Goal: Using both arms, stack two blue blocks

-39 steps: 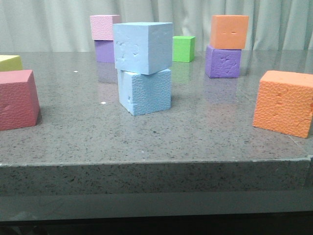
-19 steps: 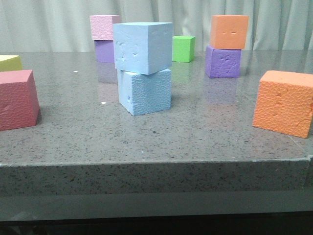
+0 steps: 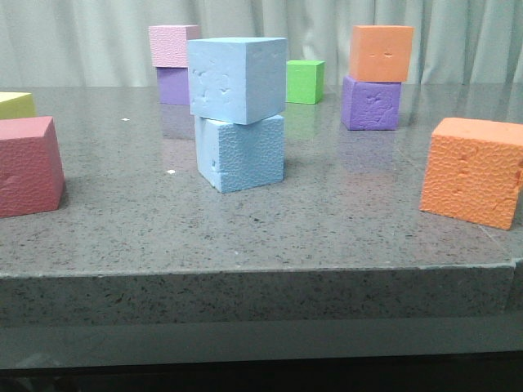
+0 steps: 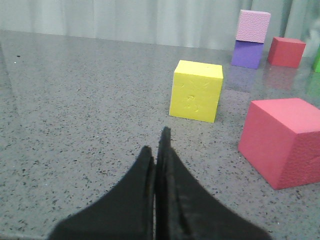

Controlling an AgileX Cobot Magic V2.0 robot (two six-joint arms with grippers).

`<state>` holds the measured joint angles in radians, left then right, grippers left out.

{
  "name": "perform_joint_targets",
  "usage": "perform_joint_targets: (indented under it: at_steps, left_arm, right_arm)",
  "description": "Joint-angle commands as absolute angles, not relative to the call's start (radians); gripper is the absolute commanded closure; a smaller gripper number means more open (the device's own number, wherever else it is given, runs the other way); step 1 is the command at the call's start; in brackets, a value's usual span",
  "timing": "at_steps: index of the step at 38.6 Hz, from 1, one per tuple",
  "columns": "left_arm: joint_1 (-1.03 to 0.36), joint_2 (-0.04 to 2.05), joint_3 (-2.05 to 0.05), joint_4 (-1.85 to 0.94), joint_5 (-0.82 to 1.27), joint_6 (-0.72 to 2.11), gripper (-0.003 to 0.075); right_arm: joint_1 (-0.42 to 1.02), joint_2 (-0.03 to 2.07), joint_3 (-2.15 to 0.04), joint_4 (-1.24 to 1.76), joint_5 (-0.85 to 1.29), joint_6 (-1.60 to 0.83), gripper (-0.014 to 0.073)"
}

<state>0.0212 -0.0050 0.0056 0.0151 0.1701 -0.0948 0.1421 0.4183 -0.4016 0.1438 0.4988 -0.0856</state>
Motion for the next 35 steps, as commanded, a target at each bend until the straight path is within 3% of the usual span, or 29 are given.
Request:
perform_joint_targets:
  at_steps: [1, 12, 25, 35]
  left_arm:
    - [0.023, -0.023, 0.010, 0.007, 0.088, -0.104, 0.0741]
    - [0.023, -0.023, 0.010, 0.007, 0.088, -0.104, 0.0741]
    - [0.023, -0.023, 0.010, 0.007, 0.088, -0.104, 0.0741]
    - [0.023, -0.023, 0.010, 0.007, 0.088, -0.104, 0.0741]
  right_arm:
    - [0.117, 0.362, -0.353, 0.096, 0.310, -0.097, 0.0664]
    - [0.020, 0.149, -0.078, 0.086, 0.038, -0.097, 0.0664]
    - [0.020, -0.025, 0.021, 0.087, 0.126, -0.096, 0.0664]
    - [0.020, -0.028, 0.021, 0.087, 0.123, -0.096, 0.0664]
